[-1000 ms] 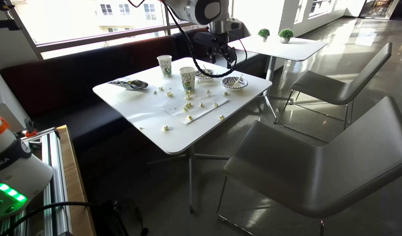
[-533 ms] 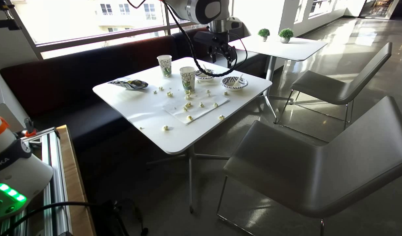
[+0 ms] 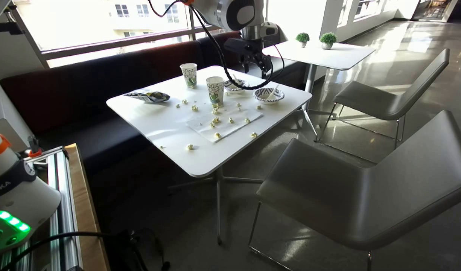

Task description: Pick up the plastic fork from the paper bowl and place it on the white paper towel on the table

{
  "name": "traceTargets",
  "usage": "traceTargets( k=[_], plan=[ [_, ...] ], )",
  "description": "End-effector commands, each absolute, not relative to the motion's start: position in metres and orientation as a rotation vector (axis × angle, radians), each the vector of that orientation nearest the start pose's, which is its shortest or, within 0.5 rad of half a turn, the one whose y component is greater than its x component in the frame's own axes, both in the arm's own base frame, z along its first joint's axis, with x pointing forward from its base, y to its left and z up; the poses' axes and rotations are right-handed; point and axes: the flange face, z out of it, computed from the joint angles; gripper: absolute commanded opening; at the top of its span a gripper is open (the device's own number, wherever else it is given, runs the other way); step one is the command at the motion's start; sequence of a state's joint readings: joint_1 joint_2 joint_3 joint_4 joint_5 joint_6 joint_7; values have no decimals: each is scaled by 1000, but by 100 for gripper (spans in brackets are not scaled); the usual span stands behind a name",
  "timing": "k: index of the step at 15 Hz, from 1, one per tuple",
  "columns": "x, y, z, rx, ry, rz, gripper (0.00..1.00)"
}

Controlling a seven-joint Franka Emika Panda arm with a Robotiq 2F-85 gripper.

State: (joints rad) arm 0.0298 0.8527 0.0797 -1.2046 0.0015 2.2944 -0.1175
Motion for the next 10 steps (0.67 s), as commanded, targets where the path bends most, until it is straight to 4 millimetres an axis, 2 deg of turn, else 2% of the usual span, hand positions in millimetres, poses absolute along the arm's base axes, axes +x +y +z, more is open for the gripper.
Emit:
traceTargets(
  k=[1,7,10],
  plan=[
    [799,73,272,-3077,-306,-282,100],
    [813,66,251,-3130,-317,-201,100],
    [822,58,232,-3129,-348,-285,100]
  ],
)
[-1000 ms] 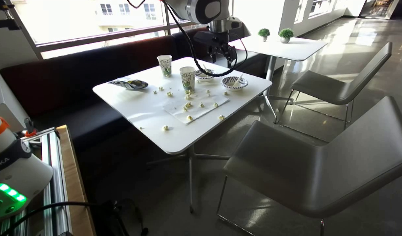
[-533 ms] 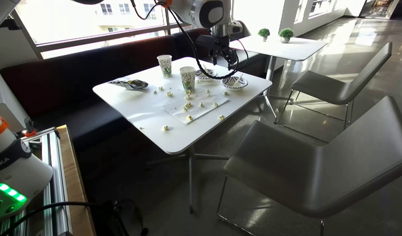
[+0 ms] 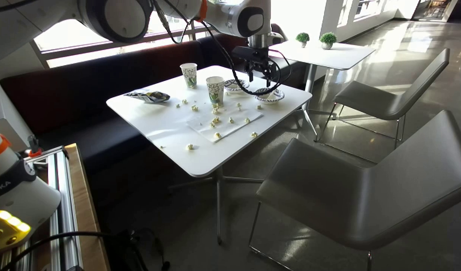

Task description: Pick up the plastic fork from the paper bowl and place it on the white paper towel on the table

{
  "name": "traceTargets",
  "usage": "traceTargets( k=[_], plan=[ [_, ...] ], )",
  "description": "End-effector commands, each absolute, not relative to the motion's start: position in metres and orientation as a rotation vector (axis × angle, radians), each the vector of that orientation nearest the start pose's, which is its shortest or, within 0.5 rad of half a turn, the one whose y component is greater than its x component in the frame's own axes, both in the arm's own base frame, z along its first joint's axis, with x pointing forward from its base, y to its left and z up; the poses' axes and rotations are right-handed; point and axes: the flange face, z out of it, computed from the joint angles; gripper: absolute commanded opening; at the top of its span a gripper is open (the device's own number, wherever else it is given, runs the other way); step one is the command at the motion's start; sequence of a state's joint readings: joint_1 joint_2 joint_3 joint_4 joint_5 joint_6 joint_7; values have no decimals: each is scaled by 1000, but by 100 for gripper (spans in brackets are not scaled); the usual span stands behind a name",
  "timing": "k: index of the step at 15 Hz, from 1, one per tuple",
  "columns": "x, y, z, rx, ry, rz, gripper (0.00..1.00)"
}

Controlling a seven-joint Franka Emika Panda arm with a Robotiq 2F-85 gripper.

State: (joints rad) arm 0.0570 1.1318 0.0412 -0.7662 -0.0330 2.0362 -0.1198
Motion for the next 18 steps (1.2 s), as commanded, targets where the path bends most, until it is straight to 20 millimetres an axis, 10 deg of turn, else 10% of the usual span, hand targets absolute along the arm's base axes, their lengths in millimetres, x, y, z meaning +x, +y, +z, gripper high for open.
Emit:
traceTargets(
  k=[1,9,18],
  plan=[
    [824,57,225,-3122,-350,-316,100],
    [836,60,184,-3079,-377,-657,100],
    [838,60,167,-3008,-387,-837,46]
  ],
)
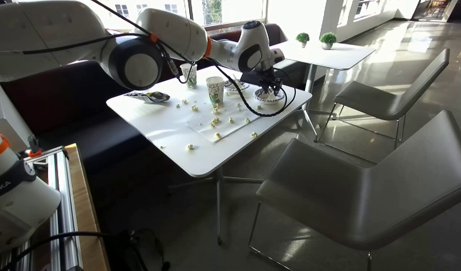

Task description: Pick up the plastic fork from the paper bowl and place it on the white paper towel on the table

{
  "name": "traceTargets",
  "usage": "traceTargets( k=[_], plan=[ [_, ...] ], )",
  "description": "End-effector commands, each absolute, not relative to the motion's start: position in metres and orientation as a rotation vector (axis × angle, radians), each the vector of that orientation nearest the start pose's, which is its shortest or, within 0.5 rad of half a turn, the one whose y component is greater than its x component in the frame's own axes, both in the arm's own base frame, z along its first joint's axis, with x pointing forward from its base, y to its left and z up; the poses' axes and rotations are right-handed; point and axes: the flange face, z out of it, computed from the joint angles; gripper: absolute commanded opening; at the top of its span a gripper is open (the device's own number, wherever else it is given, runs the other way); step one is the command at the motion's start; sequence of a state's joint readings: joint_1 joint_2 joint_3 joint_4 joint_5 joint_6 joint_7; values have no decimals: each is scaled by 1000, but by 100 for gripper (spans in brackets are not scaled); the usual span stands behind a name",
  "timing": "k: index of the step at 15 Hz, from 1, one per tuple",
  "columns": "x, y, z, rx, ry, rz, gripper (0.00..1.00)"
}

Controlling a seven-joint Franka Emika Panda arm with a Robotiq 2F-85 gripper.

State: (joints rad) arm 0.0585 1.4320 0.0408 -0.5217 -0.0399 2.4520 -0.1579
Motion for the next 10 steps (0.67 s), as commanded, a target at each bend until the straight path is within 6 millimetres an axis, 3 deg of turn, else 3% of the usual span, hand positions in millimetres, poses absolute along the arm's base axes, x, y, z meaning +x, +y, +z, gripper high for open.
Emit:
traceTargets(
  k=[1,4,5,8,10],
  plan=[
    [837,61,165,-3003,-387,-842,47],
    [837,63,161,-2986,-395,-871,40],
    [837,63,160,-2984,-402,-878,33],
    [837,63,158,-2978,-412,-893,33],
    [837,62,158,-2979,-418,-898,25]
  ],
)
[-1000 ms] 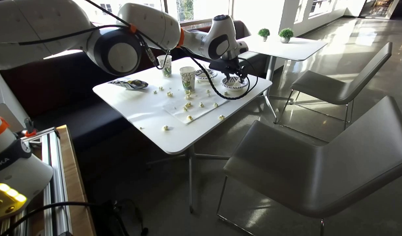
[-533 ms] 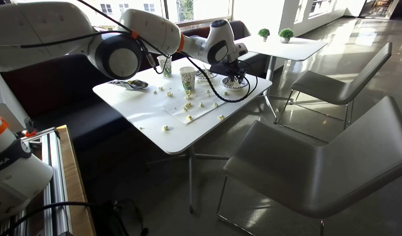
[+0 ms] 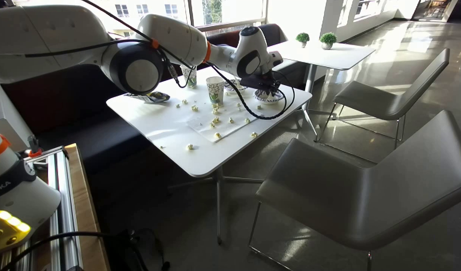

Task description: Pick up the plastic fork from the paper bowl and place it on the white paper towel on the table

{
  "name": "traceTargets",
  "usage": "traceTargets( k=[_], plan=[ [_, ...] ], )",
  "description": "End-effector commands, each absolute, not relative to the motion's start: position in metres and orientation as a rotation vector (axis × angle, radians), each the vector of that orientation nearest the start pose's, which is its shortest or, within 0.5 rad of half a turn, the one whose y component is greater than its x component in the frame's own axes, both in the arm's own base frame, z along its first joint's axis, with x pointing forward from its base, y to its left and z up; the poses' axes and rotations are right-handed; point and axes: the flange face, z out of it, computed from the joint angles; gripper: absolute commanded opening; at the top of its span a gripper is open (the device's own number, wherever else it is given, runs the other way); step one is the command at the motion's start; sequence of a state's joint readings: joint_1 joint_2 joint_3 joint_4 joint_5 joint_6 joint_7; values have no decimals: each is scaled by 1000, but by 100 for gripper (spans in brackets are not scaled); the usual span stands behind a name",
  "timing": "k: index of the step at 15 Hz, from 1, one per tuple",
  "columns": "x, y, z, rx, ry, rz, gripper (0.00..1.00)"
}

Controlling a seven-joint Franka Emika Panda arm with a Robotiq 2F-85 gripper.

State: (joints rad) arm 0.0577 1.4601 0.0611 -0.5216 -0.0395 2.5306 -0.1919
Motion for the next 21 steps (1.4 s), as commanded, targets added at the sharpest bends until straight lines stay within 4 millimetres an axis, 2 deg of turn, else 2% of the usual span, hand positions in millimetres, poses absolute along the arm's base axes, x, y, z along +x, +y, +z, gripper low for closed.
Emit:
traceTargets(
  k=[1,2,3,4,5,6,7,9,11,14,18,21],
  plan=[
    [837,61,158,-2981,-420,-898,19],
    [837,60,158,-2981,-421,-897,18],
    [837,60,158,-2981,-423,-897,11],
    [837,60,158,-2981,-423,-896,16],
    [837,59,158,-2981,-423,-893,13],
    [837,60,159,-2985,-424,-888,4],
    [837,62,162,-2984,-431,-894,3],
    [840,68,177,-2993,-429,-896,3],
    [842,78,201,-3006,-422,-921,3],
    [845,81,234,-3060,-279,-890,3],
    [840,82,263,-3184,-56,-727,3],
    [830,87,272,-3266,30,-536,3]
  ],
)
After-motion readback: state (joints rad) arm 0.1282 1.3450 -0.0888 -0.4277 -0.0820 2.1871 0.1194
